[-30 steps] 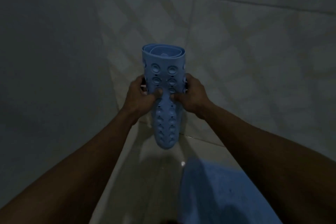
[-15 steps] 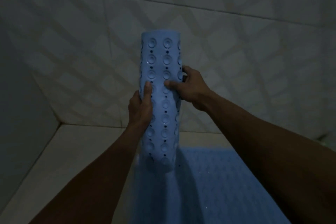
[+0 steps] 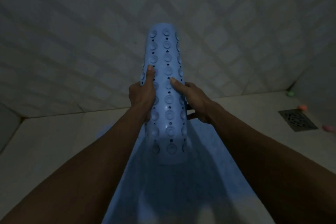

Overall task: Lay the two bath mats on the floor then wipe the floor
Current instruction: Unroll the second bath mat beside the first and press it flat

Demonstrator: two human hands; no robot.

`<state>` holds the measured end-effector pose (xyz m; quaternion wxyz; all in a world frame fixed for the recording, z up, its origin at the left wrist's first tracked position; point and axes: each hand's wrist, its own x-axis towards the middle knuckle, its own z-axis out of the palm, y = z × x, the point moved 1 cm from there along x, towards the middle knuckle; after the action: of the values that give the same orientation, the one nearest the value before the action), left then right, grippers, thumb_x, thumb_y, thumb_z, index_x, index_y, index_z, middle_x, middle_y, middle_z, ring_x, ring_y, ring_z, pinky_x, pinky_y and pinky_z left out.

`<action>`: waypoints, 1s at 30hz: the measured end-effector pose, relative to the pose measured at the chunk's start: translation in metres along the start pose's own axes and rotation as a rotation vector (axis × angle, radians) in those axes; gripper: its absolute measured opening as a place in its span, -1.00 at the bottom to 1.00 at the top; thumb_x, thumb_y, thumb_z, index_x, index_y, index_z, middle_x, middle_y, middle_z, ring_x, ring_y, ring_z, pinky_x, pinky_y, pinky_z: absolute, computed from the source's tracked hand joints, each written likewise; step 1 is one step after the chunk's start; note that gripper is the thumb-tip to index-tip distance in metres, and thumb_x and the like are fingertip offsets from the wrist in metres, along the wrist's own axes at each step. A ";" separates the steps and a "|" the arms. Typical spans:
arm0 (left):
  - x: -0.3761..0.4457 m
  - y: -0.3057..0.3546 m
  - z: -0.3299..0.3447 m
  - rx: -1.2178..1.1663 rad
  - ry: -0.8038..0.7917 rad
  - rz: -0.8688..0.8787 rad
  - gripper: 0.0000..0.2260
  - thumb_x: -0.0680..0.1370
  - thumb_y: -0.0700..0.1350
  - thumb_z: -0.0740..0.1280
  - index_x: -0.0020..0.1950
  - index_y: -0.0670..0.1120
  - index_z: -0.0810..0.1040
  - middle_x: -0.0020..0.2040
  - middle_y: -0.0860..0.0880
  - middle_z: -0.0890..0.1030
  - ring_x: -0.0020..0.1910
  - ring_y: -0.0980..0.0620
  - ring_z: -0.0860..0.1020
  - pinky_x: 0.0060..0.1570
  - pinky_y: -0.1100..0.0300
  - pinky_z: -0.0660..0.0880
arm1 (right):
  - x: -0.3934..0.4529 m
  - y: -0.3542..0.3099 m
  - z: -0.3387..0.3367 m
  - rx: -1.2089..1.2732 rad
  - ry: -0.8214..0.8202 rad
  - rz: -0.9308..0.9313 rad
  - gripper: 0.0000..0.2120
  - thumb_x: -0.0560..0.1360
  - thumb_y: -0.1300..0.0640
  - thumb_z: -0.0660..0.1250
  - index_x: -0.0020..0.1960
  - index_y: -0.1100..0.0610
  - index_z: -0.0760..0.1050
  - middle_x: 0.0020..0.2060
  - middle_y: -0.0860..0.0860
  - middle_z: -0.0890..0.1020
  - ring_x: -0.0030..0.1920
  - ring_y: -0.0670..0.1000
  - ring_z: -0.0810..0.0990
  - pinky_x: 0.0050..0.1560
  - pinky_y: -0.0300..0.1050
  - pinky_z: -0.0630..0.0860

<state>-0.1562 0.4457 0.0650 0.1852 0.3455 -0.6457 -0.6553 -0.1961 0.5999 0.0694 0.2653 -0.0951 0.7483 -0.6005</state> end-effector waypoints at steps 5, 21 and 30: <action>-0.061 -0.009 0.043 0.133 0.039 -0.032 -0.48 0.33 0.50 0.32 -0.21 0.04 0.51 -0.16 -0.01 0.64 -0.18 0.02 0.64 -0.14 0.11 0.64 | -0.033 0.043 -0.037 0.074 0.073 0.021 -0.15 0.30 -0.53 0.27 0.33 0.08 0.47 0.18 0.00 0.62 0.10 0.05 0.63 0.17 0.07 0.57; -0.163 -0.027 0.016 0.432 0.045 -0.202 -0.13 0.49 0.46 0.08 0.50 -0.23 0.33 0.42 -0.23 0.45 0.26 -0.21 0.52 0.26 -0.08 0.50 | -0.112 0.079 -0.033 -0.153 0.088 -0.053 -0.27 0.53 -0.40 0.02 0.34 0.18 0.45 0.23 0.12 0.55 0.15 0.10 0.53 0.02 -0.14 0.36; -0.198 -0.108 -0.001 0.404 -0.113 -0.320 -0.20 0.54 0.40 0.09 0.49 -0.22 0.36 0.40 -0.25 0.46 0.26 -0.24 0.51 0.28 -0.11 0.49 | -0.173 0.129 -0.021 -0.328 0.235 0.007 -0.41 0.58 -0.26 0.14 -0.26 0.26 0.49 -0.36 0.10 0.56 -0.32 0.03 0.55 -0.34 -0.10 0.42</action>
<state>0.0039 0.5917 0.0027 -0.0298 0.4358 -0.7099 -0.5525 -0.0381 0.7309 -0.0008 0.1589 -0.0638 0.8623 -0.4765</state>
